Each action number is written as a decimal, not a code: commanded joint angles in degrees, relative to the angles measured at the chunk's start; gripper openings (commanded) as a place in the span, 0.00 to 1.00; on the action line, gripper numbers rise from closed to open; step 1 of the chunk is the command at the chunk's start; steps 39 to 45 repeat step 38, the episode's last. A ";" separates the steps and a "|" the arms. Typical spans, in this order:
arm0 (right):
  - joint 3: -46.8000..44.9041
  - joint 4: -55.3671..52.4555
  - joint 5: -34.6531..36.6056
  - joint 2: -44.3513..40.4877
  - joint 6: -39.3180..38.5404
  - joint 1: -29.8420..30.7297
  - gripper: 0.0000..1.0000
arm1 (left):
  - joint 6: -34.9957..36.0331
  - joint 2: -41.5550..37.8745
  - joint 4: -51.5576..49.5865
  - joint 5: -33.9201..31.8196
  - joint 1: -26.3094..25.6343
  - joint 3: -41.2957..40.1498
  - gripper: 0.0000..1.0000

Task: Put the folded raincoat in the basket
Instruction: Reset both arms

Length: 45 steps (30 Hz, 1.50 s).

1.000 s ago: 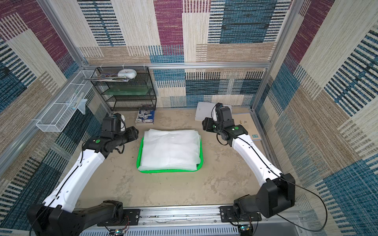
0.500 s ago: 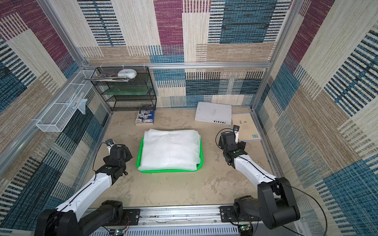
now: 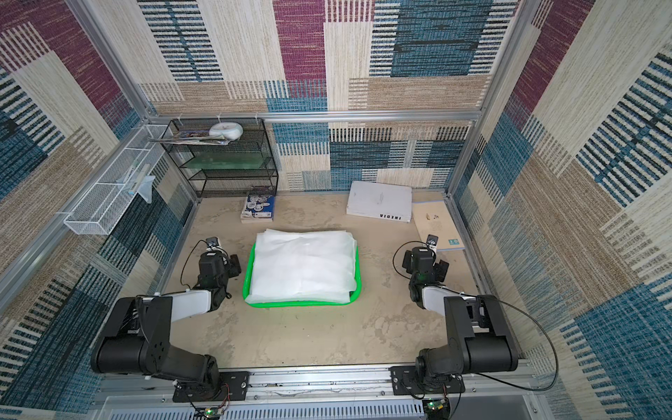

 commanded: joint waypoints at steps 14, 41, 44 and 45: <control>-7.76 33.11 -24.34 5.51 -9.24 -6.07 1.00 | 4.40 0.78 3.21 12.82 1.88 3.59 0.99; -7.12 31.41 -24.61 5.24 -9.78 -5.77 1.00 | 4.41 0.60 2.54 12.74 1.80 3.75 0.99; -7.12 31.41 -24.61 5.24 -9.78 -5.77 1.00 | 4.41 0.60 2.54 12.74 1.80 3.75 0.99; -7.12 31.41 -24.61 5.24 -9.78 -5.77 1.00 | 4.41 0.60 2.54 12.74 1.80 3.75 0.99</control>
